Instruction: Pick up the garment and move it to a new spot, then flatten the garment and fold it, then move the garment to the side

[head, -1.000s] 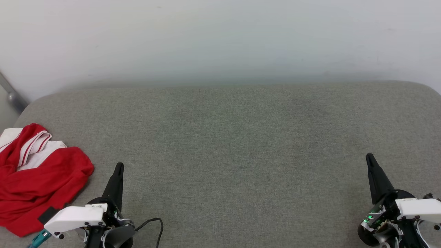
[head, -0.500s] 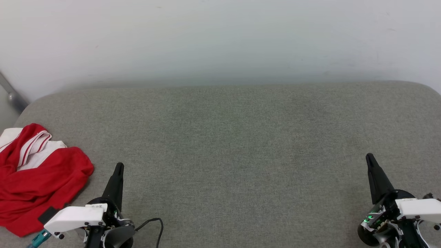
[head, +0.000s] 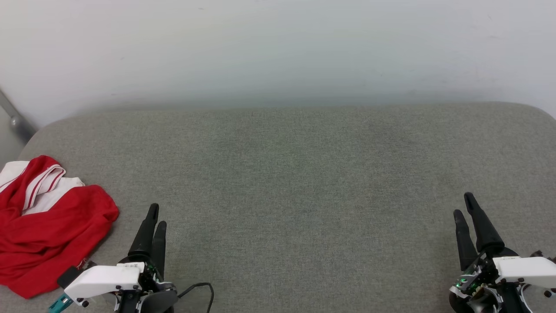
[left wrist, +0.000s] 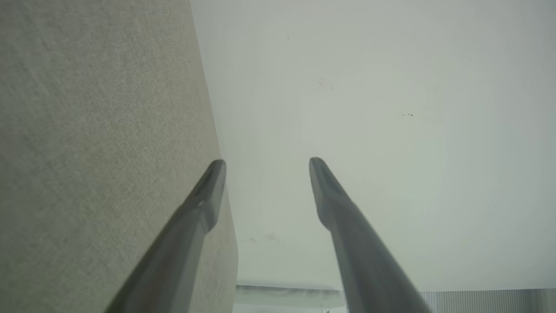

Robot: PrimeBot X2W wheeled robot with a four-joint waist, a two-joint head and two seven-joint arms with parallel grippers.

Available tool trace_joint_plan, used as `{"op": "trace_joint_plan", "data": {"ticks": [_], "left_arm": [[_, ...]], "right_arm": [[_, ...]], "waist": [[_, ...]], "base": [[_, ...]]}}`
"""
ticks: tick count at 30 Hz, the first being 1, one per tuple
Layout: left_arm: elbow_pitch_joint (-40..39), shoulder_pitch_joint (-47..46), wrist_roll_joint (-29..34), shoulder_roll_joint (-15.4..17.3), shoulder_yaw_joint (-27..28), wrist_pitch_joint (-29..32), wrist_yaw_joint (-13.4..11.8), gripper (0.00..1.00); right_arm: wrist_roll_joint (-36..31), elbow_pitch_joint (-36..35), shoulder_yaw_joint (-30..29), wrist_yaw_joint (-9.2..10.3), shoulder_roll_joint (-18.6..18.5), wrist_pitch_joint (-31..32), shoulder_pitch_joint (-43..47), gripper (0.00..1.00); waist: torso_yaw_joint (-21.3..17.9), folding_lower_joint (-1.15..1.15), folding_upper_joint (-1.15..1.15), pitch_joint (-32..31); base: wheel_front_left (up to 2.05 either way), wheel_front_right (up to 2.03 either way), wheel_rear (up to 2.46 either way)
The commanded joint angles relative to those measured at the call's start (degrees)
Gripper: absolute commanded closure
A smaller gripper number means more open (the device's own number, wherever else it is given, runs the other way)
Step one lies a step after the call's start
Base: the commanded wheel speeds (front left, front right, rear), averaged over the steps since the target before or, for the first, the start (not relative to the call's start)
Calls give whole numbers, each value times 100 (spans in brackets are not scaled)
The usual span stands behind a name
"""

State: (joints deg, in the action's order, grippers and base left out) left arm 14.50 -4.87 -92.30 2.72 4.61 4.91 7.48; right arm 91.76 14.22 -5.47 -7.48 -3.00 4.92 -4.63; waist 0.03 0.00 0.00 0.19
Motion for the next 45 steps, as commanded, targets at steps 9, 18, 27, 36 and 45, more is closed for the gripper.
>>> {"op": "trace_joint_plan", "data": {"ticks": [9,18,27,36,45], "left_arm": [[-309,-152,170,13,-281,-272,1,0],[-531,-148,644,14,-502,-494,1,0],[-688,-144,1430,23,-749,-694,1,0],[-719,-164,2447,99,-963,-881,1,0],[-725,-130,3652,62,-889,-1048,2,0]], "right_arm": [[-419,-361,123,-2,2,-275,-65,0],[-1157,-627,252,-2,3,-499,-17,0],[-2274,-799,352,-2,4,-702,33,0],[-3453,-914,454,-2,-46,-883,48,0],[-4806,-849,548,-2,-94,-1054,73,0]], "waist": [[23,0,0,-9],[46,0,0,-16],[70,0,0,-32],[102,0,0,-47],[126,0,0,-60]], "base": [[0,0,0],[0,0,0],[0,0,0],[0,0,0],[0,0,0]]}}
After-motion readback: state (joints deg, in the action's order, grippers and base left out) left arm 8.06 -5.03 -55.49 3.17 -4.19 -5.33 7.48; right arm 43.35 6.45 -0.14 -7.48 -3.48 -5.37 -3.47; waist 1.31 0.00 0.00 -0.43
